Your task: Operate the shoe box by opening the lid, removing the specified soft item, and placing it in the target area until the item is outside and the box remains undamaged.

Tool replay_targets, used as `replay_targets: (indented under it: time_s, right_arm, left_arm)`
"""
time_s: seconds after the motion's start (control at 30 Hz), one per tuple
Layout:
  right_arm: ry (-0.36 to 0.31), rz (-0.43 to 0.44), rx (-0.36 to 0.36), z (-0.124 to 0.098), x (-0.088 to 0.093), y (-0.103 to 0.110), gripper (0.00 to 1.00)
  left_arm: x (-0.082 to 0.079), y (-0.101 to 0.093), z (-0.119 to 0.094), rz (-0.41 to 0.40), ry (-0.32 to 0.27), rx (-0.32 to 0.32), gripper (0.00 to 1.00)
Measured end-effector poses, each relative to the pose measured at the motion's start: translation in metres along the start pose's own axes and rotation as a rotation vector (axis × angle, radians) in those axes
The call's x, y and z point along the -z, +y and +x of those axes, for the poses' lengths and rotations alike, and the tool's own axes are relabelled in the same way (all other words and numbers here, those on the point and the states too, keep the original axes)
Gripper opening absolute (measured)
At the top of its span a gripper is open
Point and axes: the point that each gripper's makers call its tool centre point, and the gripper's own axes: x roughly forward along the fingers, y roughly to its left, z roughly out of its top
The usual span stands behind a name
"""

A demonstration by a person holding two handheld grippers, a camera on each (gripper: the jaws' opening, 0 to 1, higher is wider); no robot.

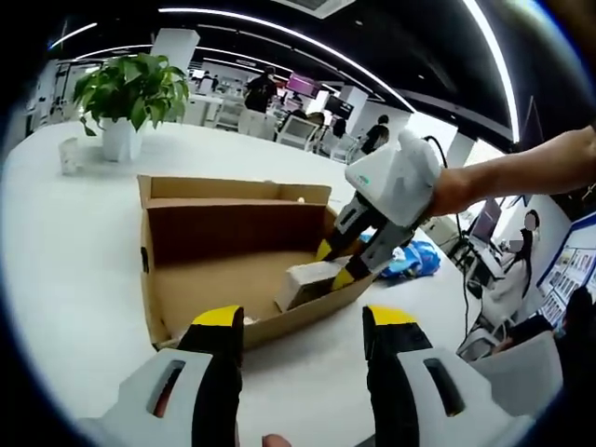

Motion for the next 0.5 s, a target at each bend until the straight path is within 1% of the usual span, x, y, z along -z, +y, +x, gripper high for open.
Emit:
replay_targets:
  time_s: [0.1, 0.17, 0.3, 0.4, 0.5]
  right_arm:
    - [-0.023, 0.026, 0.011, -0.009, -0.002, -0.004, 0.15]
    - [-0.03, 0.026, 0.017, -0.015, -0.002, -0.006, 0.15]
    - [-0.026, 0.022, 0.038, -0.025, 0.0, -0.012, 0.15]
    - [-0.036, 0.036, 0.045, -0.032, 0.0, -0.014, 0.15]
    - [-0.039, 0.032, 0.056, -0.037, 0.0, -0.015, 0.15]
  left_arm:
    - [0.0, -0.002, -0.001, -0.002, 0.001, 0.0, 0.53]
    - [0.0, -0.003, -0.001, -0.002, 0.001, -0.001, 0.53]
    - [0.0, -0.004, -0.002, -0.001, 0.002, -0.002, 0.53]
    - [0.0, -0.005, -0.002, 0.0, 0.003, -0.001, 0.53]
    - [0.0, -0.004, -0.002, 0.002, 0.004, -0.003, 0.53]
